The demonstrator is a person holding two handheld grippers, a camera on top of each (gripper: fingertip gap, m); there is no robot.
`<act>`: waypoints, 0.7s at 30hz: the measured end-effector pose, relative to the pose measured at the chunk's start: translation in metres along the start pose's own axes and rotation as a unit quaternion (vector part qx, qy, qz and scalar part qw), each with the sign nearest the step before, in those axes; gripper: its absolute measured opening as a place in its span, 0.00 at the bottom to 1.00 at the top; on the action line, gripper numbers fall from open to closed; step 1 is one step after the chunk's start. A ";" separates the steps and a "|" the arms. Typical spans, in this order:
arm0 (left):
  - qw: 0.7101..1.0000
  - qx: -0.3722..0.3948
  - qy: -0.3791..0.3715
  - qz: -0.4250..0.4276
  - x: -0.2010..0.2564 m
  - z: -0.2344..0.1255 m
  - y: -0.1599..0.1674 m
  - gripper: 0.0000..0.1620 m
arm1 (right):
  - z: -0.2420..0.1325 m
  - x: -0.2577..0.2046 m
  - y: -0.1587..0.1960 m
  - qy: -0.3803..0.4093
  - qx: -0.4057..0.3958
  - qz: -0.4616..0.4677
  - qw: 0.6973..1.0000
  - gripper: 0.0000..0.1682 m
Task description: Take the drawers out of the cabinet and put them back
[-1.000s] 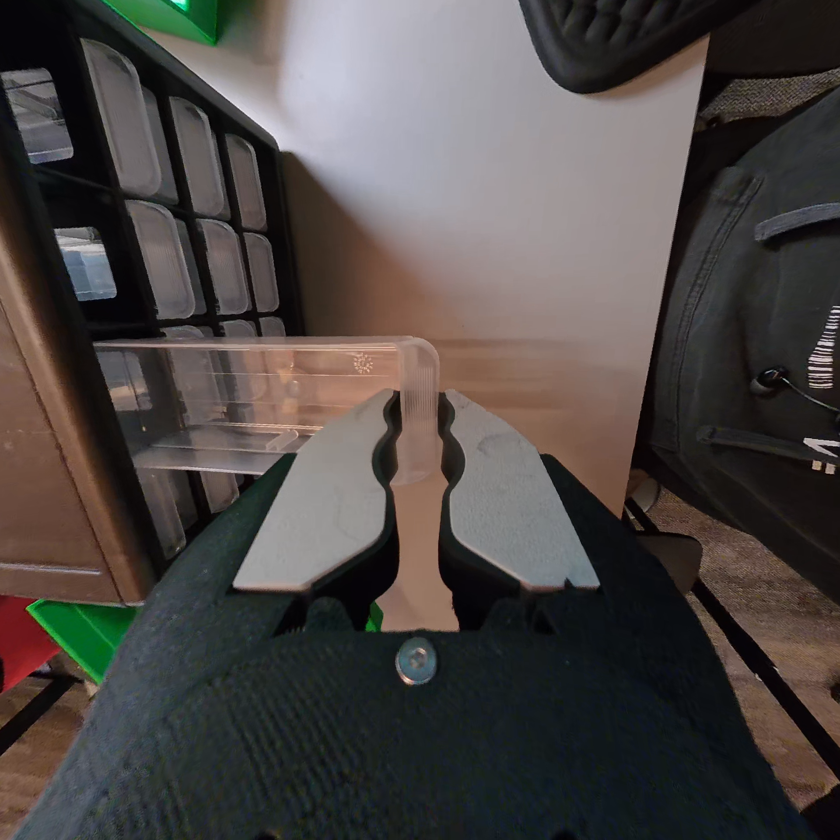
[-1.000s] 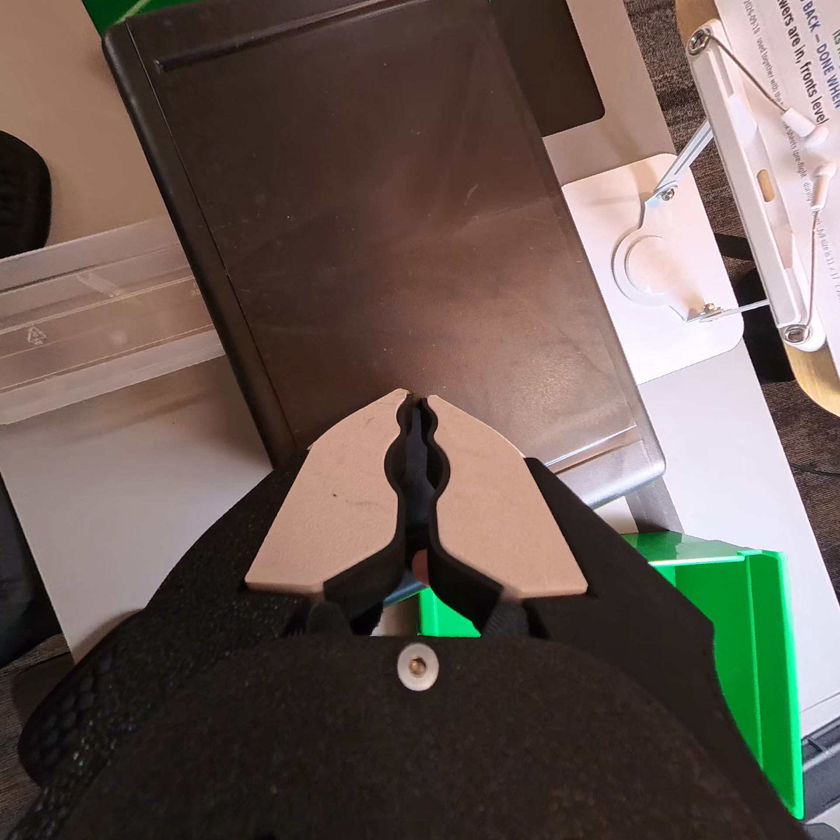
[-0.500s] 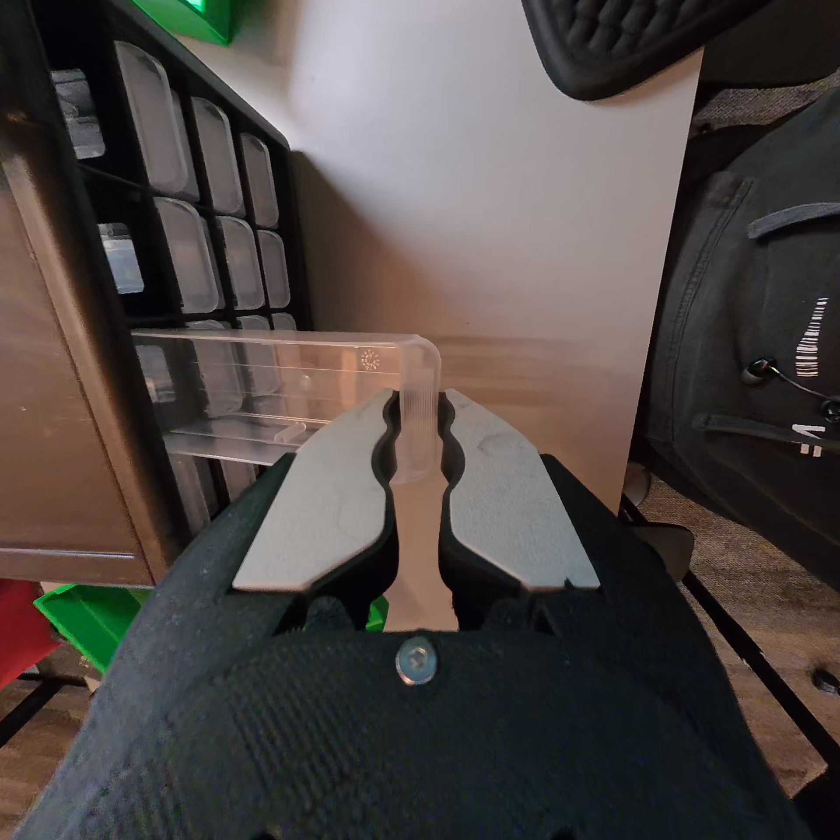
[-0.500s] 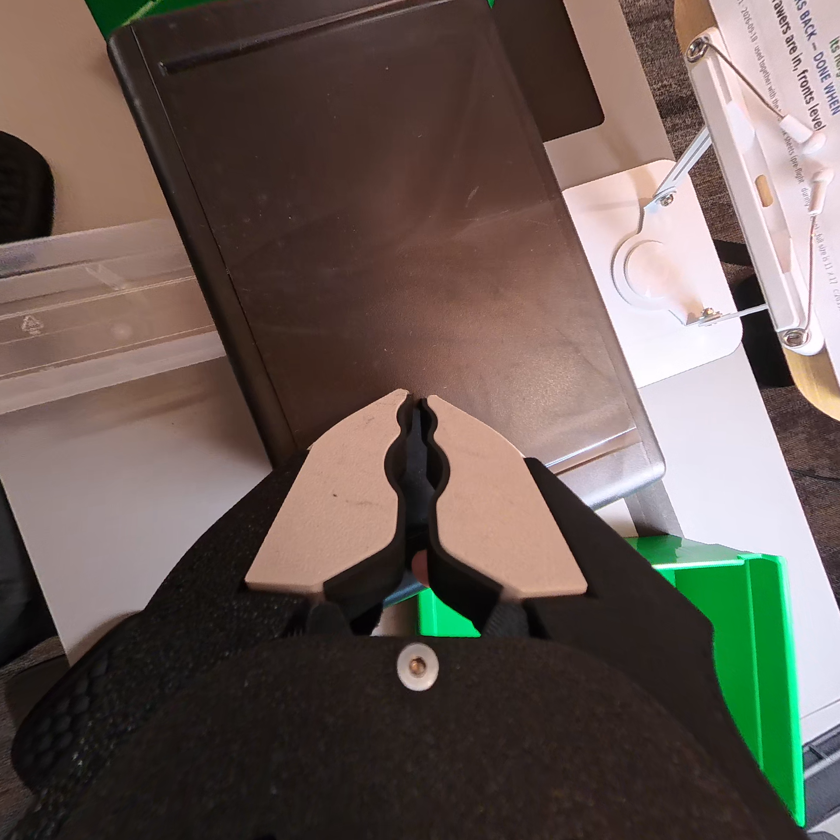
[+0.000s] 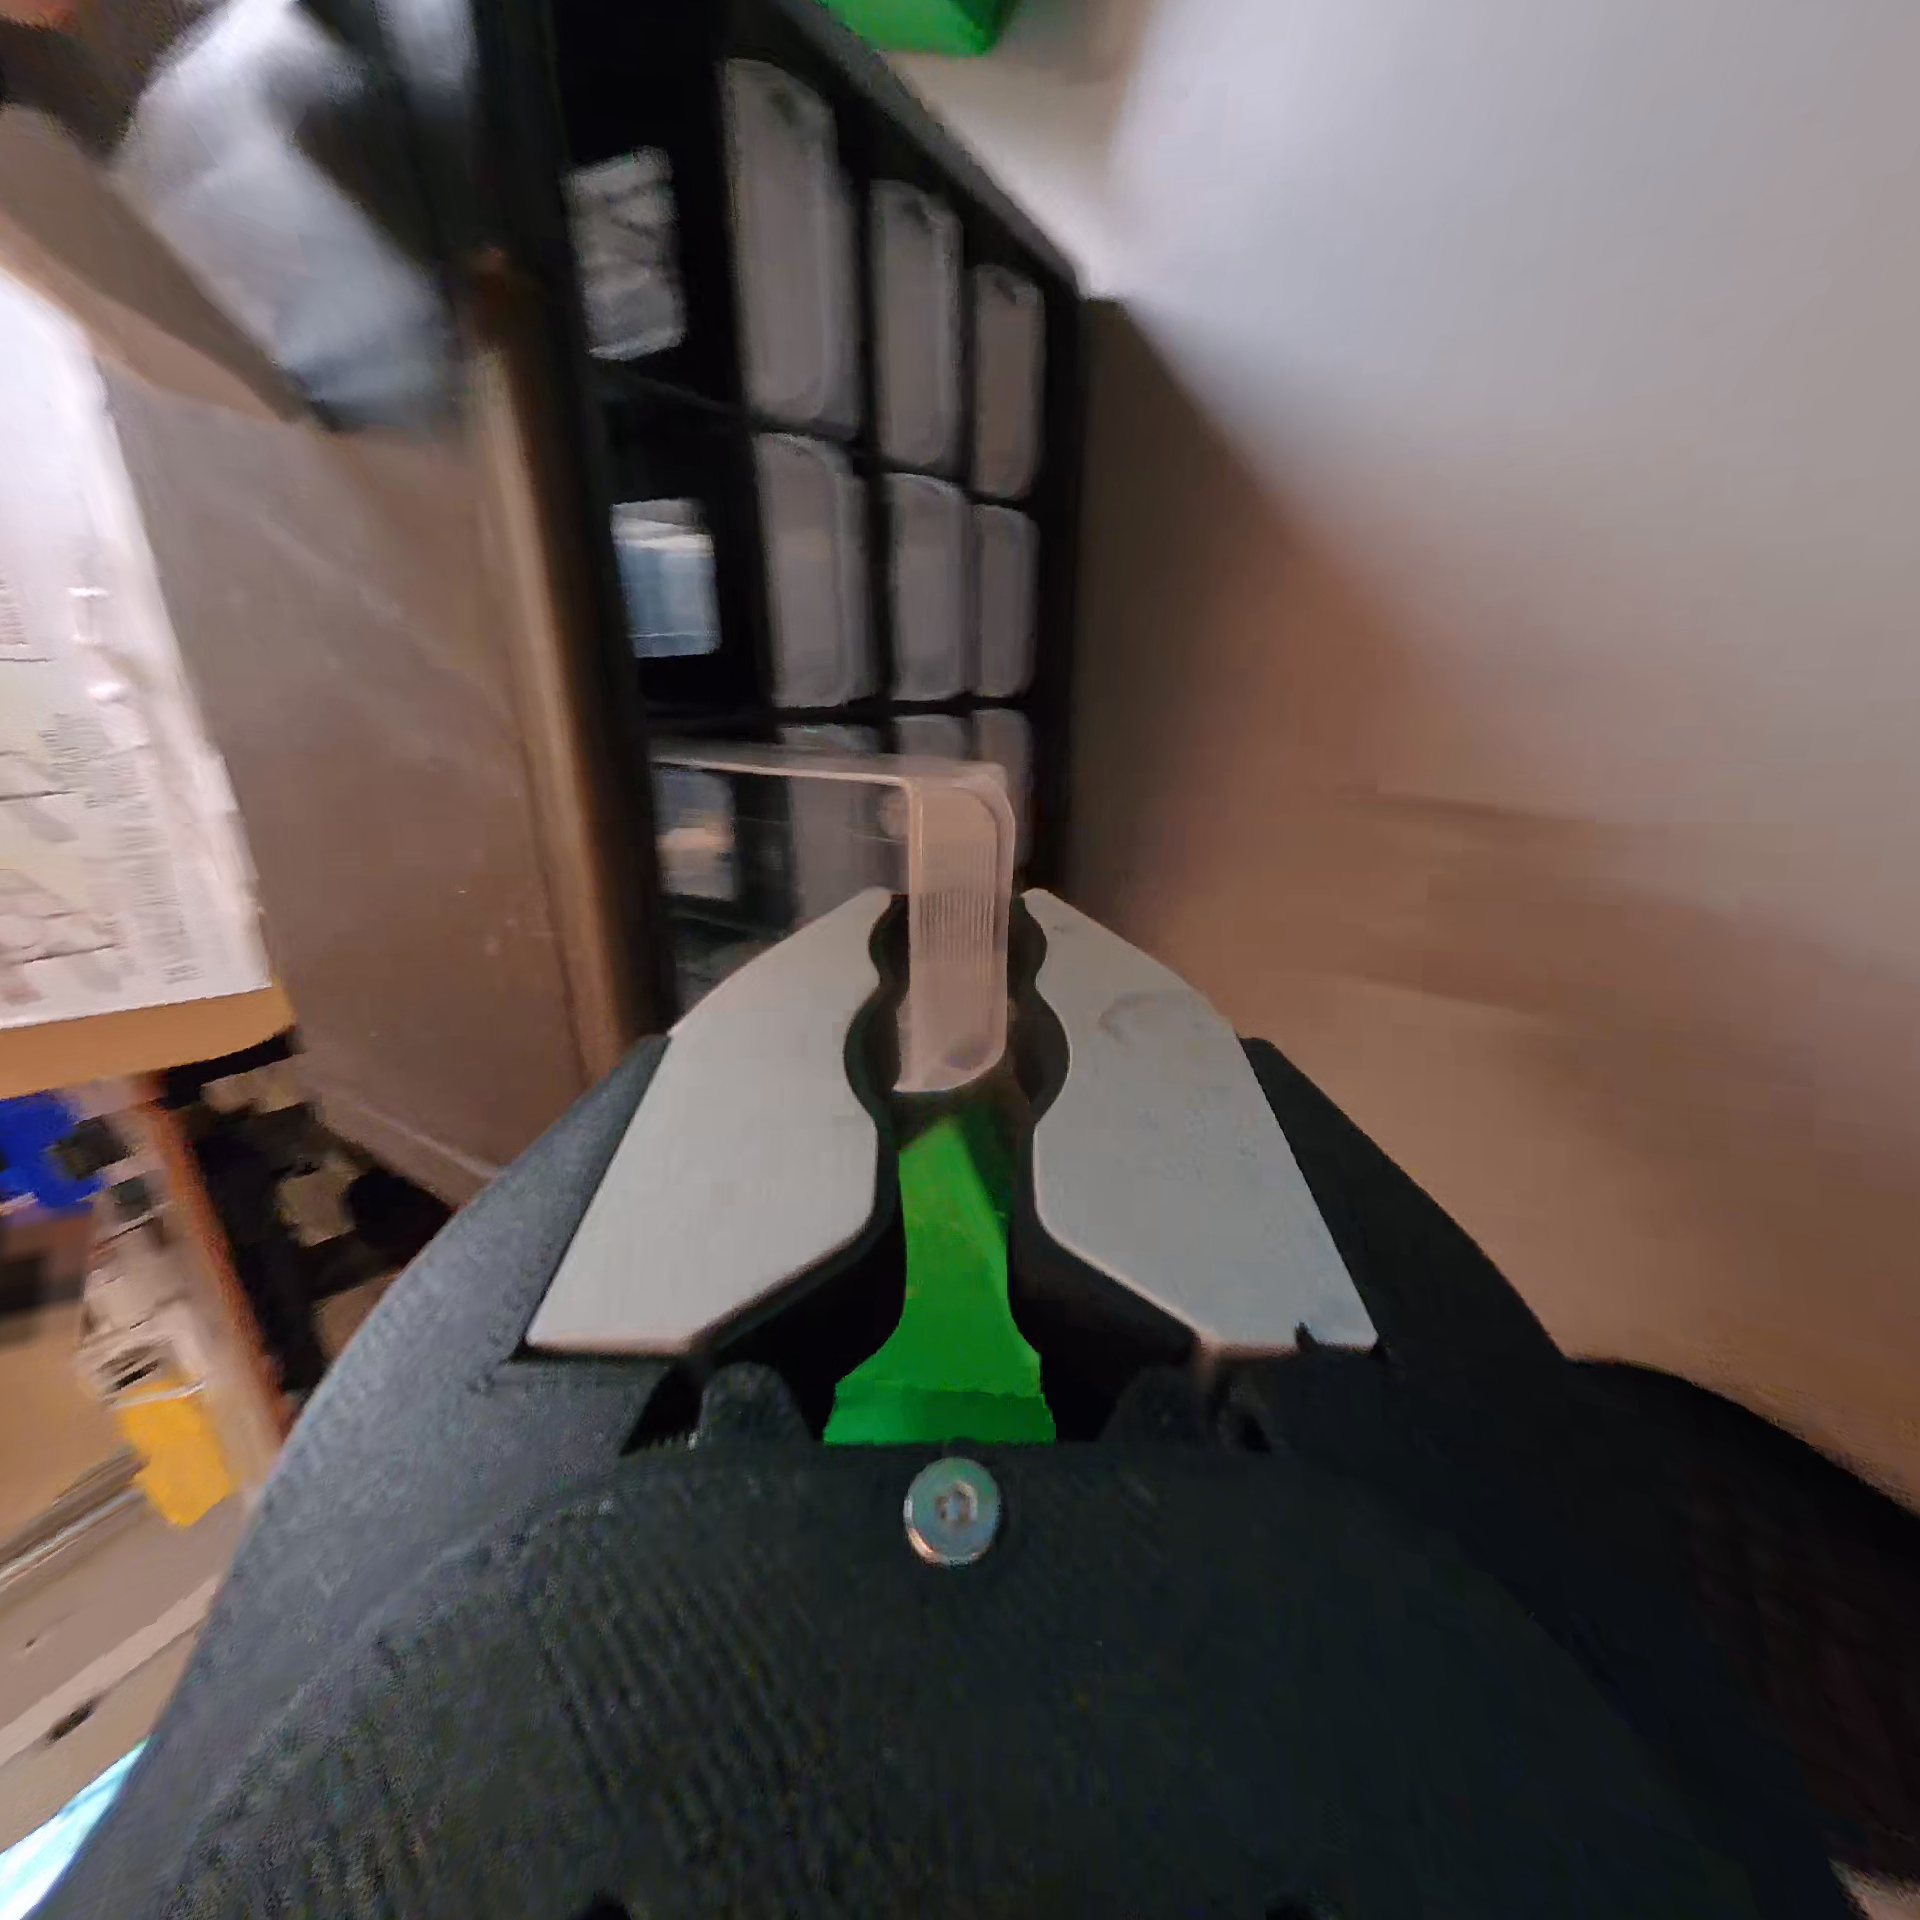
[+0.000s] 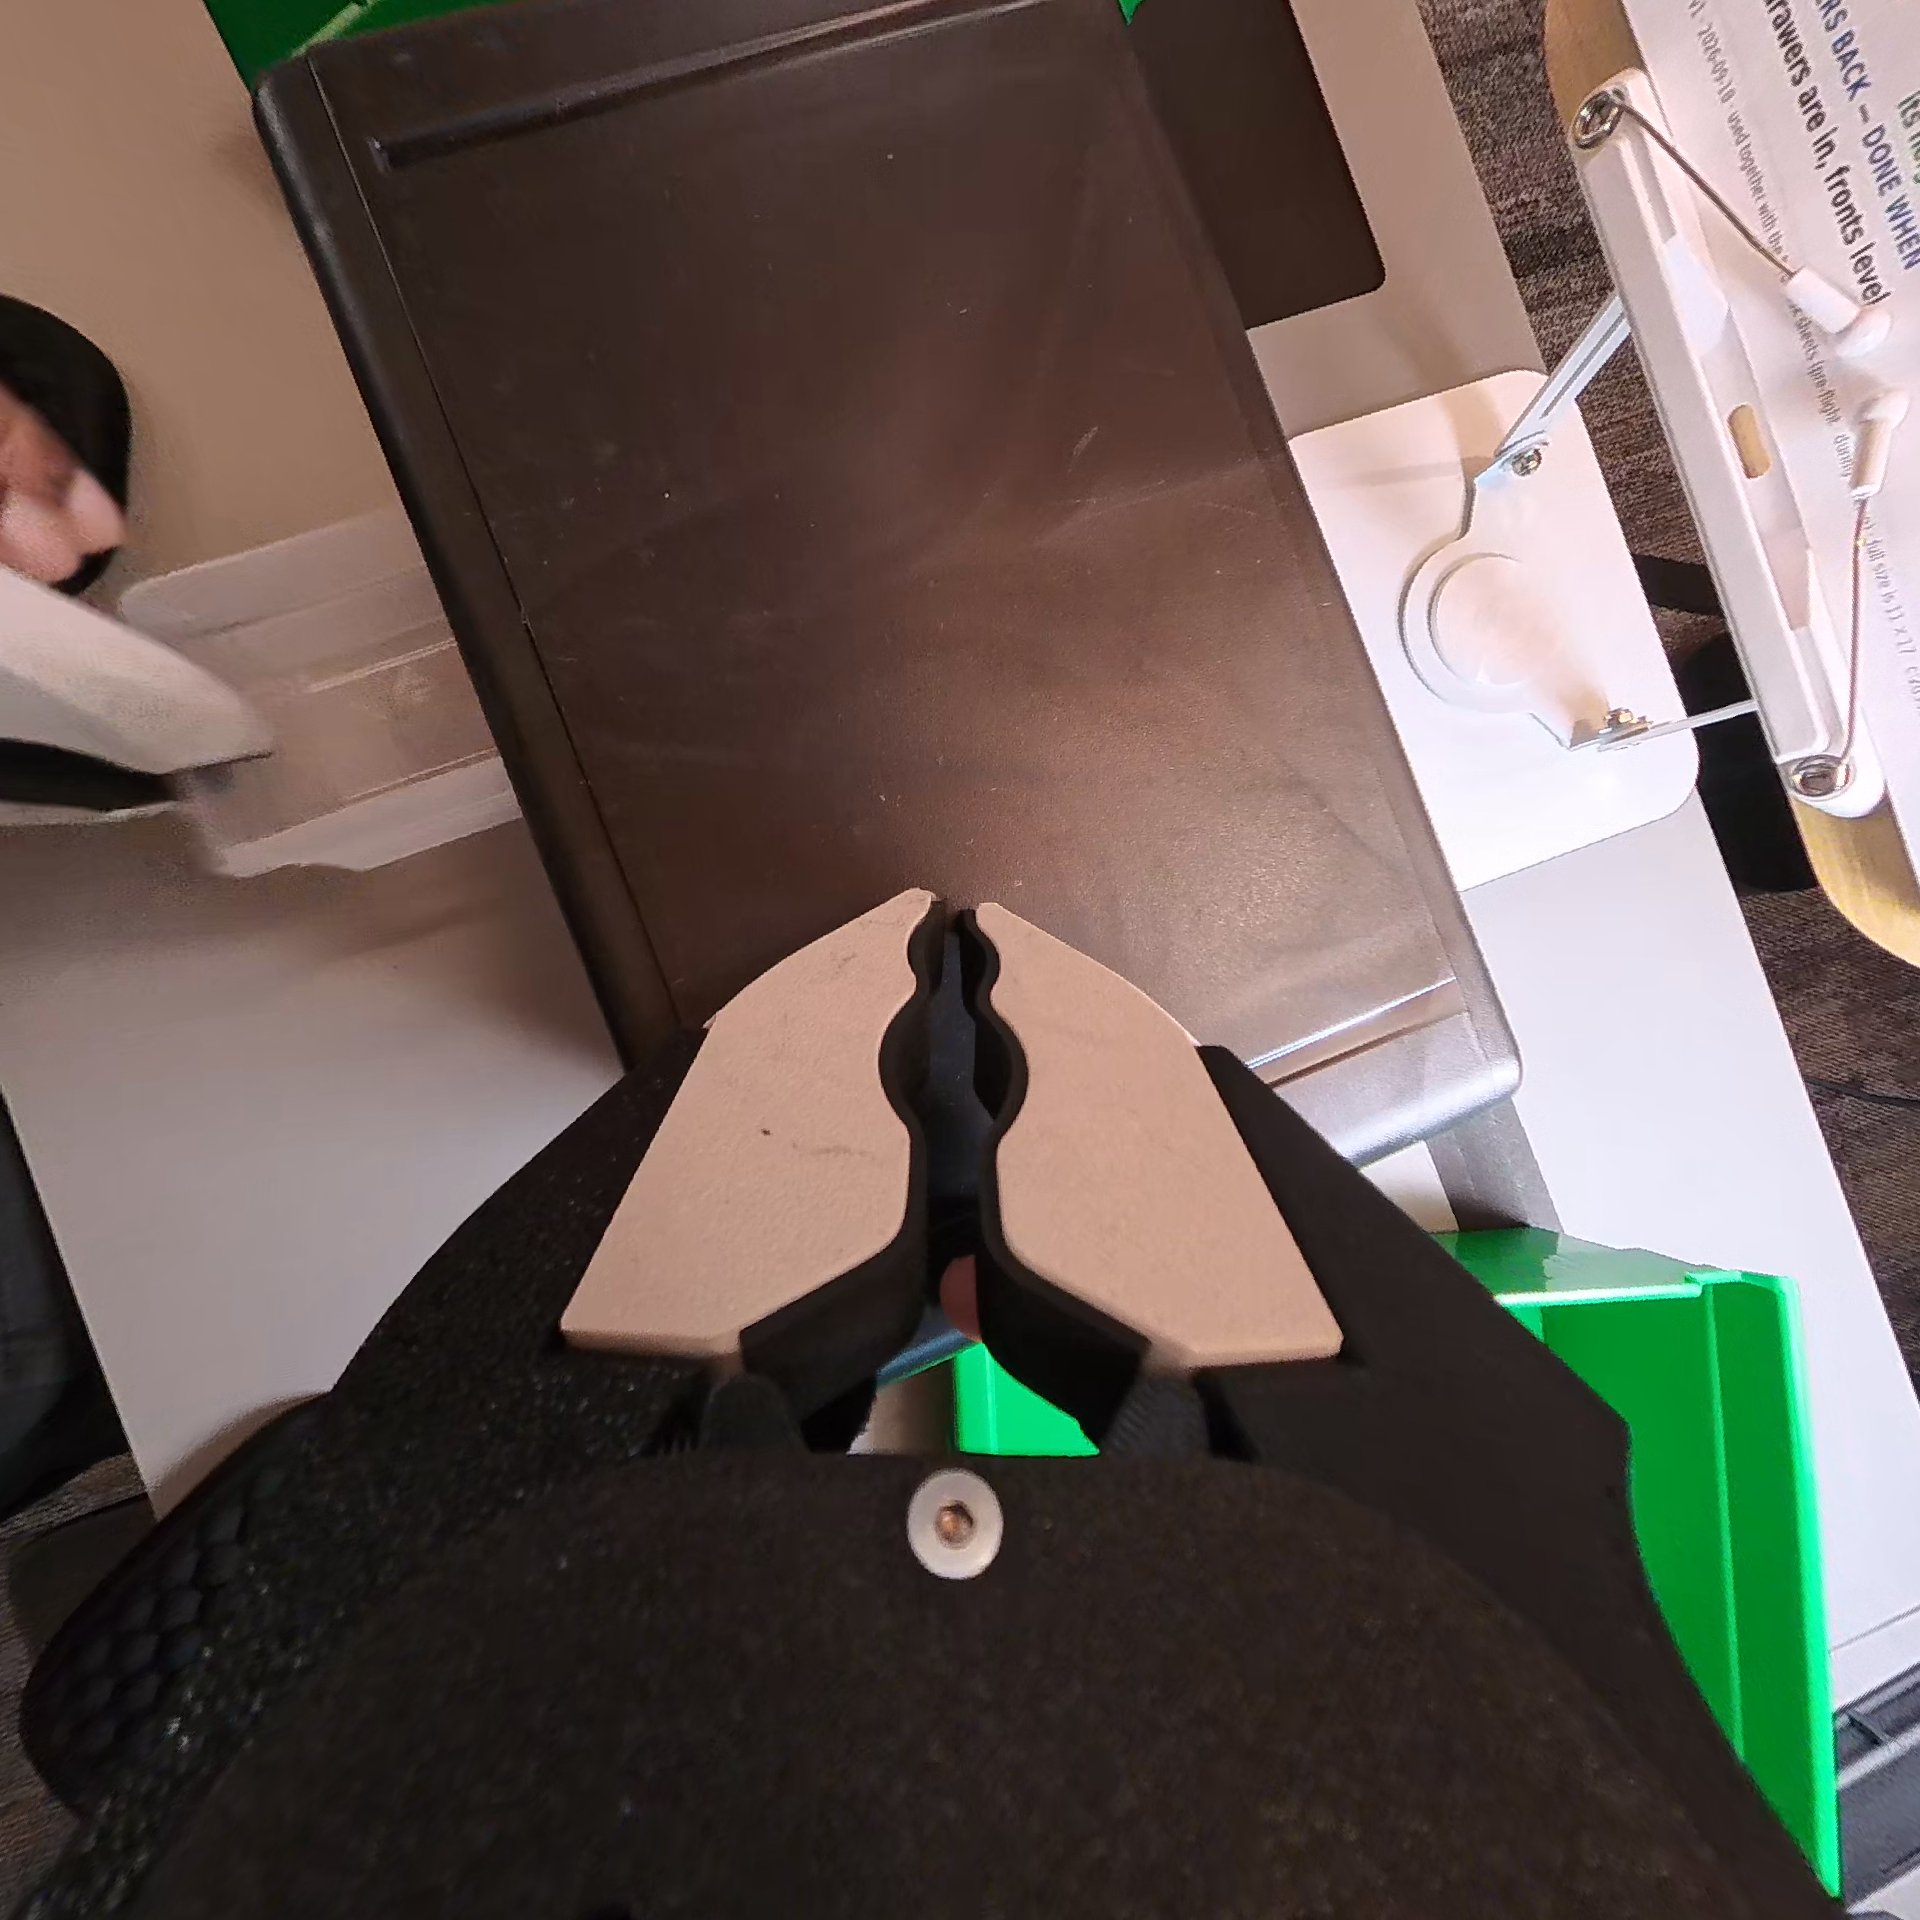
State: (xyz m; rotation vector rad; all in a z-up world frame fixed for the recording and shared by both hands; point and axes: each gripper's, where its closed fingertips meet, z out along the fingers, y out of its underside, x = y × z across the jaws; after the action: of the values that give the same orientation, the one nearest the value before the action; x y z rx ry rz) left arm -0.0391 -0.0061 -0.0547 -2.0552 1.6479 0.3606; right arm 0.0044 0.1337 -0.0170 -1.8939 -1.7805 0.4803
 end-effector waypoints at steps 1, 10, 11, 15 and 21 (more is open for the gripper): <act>0.999 0.004 -0.035 0.004 -0.012 0.002 0.001 0.11 | 0.000 0.000 0.000 -0.001 0.000 0.001 1.000 0.02; 0.988 0.076 -0.133 0.012 -0.027 -0.008 -0.003 0.16 | 0.000 0.000 0.000 -0.002 0.001 0.002 1.000 0.02; 0.988 0.088 -0.124 0.008 -0.021 -0.012 -0.004 0.14 | 0.000 0.000 0.000 -0.003 0.001 0.003 1.000 0.02; 0.990 0.101 -0.096 -0.011 -0.004 -0.005 0.002 0.00 | 0.000 0.000 0.000 -0.007 -0.001 0.006 1.000 0.02; 0.981 0.067 -0.174 -0.054 -0.042 0.022 0.014 0.00 | 0.000 0.000 0.000 -0.011 -0.004 0.017 1.000 0.02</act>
State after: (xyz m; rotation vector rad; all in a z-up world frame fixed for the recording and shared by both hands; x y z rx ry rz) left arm -0.0609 0.0386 -0.0562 -1.8485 1.3109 0.5226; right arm 0.0046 0.1339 -0.0173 -1.9337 -1.7699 0.5068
